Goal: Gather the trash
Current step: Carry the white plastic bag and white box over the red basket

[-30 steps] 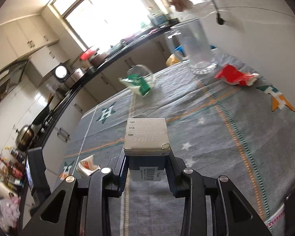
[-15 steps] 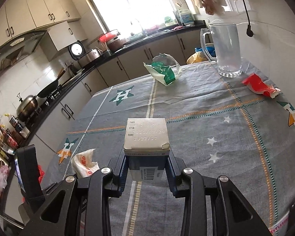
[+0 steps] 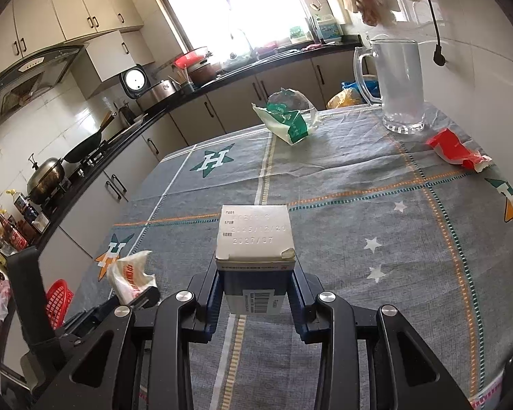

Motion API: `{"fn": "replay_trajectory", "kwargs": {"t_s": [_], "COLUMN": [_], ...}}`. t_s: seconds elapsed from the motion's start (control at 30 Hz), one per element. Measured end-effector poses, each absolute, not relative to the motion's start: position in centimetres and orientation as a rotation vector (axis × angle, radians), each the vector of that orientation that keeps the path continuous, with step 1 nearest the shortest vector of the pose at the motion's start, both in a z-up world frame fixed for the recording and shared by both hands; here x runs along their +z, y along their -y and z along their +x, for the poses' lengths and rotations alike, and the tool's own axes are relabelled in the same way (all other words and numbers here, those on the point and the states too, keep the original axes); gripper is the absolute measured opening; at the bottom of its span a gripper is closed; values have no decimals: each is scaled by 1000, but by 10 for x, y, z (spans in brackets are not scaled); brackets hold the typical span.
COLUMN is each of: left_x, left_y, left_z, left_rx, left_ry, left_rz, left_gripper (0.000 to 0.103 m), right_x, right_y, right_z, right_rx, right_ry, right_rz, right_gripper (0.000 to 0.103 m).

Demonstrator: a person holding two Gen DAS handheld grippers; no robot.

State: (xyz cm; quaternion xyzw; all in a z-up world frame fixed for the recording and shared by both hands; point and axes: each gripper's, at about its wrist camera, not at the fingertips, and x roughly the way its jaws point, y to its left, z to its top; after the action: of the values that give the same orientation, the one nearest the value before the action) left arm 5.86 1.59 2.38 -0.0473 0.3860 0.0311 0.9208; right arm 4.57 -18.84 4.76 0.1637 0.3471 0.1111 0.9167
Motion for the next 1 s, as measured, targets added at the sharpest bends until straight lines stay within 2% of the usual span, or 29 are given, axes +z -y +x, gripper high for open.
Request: {"fn": "replay_trajectory", "kwargs": {"t_s": [0.2, 0.43, 0.7, 1.0], "left_x": [43, 74, 81, 53], "left_y": [-28, -102, -225, -331], "left_z": [32, -22, -78, -103], "left_rx": [75, 122, 281, 453], "left_ry": [-720, -646, -602, -648], "left_rz": [-112, -169, -258, -305], "left_gripper": [46, 47, 47, 47], "right_x": [50, 57, 83, 89], "right_y": [177, 132, 10, -148], "right_z": [43, 33, 12, 5], "right_rx": [261, 454, 711, 882], "right_ry": [-702, -739, -820, -862], "right_rz": [300, 254, 201, 92], "right_gripper": [37, 37, 37, 38]}}
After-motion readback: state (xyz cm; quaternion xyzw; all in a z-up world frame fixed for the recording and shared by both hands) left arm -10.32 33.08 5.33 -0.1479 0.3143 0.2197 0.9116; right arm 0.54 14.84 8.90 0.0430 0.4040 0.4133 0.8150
